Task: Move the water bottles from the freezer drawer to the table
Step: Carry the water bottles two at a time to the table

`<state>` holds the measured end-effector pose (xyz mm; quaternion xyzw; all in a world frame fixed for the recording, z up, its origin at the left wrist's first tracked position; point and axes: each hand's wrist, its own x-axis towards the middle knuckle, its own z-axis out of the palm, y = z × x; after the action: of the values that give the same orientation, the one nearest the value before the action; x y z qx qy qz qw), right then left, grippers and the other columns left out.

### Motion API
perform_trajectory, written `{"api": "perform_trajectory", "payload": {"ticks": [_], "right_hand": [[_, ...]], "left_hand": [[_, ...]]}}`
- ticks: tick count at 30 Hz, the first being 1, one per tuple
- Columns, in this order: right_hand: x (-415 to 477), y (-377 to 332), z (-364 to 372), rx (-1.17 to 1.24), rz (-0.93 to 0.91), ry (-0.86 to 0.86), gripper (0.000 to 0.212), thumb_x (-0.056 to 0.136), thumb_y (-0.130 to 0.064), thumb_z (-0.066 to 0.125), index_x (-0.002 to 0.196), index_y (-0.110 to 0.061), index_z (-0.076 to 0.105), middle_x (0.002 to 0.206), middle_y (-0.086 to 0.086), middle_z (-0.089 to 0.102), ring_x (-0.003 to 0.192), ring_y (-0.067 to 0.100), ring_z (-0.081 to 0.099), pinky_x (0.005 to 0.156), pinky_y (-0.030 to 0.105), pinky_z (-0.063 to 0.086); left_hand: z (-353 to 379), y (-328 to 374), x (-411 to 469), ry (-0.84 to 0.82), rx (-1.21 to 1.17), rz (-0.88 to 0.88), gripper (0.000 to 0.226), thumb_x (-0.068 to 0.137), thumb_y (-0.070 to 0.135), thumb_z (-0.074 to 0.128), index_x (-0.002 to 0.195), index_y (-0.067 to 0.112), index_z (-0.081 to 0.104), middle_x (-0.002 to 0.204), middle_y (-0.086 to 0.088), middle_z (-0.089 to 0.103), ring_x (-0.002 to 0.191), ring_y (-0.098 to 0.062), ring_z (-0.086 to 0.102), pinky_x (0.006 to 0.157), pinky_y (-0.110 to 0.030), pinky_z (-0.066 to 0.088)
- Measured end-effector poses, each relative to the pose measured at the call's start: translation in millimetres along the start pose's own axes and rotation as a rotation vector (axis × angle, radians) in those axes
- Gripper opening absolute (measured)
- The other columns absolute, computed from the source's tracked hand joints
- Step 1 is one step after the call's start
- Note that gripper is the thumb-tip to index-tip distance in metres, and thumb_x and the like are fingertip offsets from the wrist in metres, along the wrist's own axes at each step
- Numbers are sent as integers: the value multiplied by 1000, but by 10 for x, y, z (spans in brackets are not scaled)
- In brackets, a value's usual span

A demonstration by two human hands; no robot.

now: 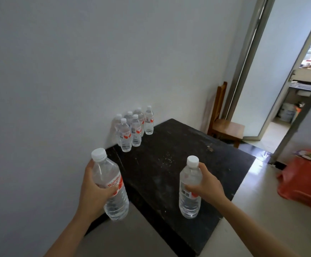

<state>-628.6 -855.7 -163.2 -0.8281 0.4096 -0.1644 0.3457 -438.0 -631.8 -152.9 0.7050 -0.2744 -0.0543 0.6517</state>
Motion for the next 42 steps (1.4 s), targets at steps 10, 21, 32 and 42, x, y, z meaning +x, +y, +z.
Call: {"api": "perform_trajectory", "payload": {"ticks": [10, 21, 32, 42], "right_hand": [[-131, -432, 610, 56, 174, 42, 76, 71, -29, 77, 133, -25, 32, 106, -7, 51, 94, 13, 54, 78, 26, 48], [581, -350, 765, 23, 250, 88, 74, 71, -30, 77, 130, -26, 34, 103, -6, 54, 92, 15, 56, 79, 32, 50], [2068, -123, 766, 45, 262, 88, 64, 72, -39, 73, 126, -32, 38, 104, -9, 61, 86, 10, 59, 66, 23, 45], [2785, 69, 825, -19, 357, 102, 70, 69, -38, 73, 128, -34, 37, 105, -10, 58, 88, 14, 57, 69, 29, 45]], "left_hand": [[-598, -596, 773, -129, 18, -37, 92, 59, -11, 78, 135, 18, 35, 121, -2, 47, 107, -20, 47, 92, -37, 40], [11, -963, 1391, -246, -2, -2, 77, 58, -14, 76, 121, 19, 45, 113, -2, 53, 106, -17, 52, 96, -36, 39], [1182, -1282, 2519, -228, 123, 21, 66, 59, -1, 80, 115, 12, 48, 108, -3, 53, 99, -12, 52, 87, -23, 40], [1989, -1667, 3167, -320, 181, 72, 56, 67, 9, 77, 113, 23, 48, 104, 0, 53, 98, -7, 50, 88, -10, 37]]}}
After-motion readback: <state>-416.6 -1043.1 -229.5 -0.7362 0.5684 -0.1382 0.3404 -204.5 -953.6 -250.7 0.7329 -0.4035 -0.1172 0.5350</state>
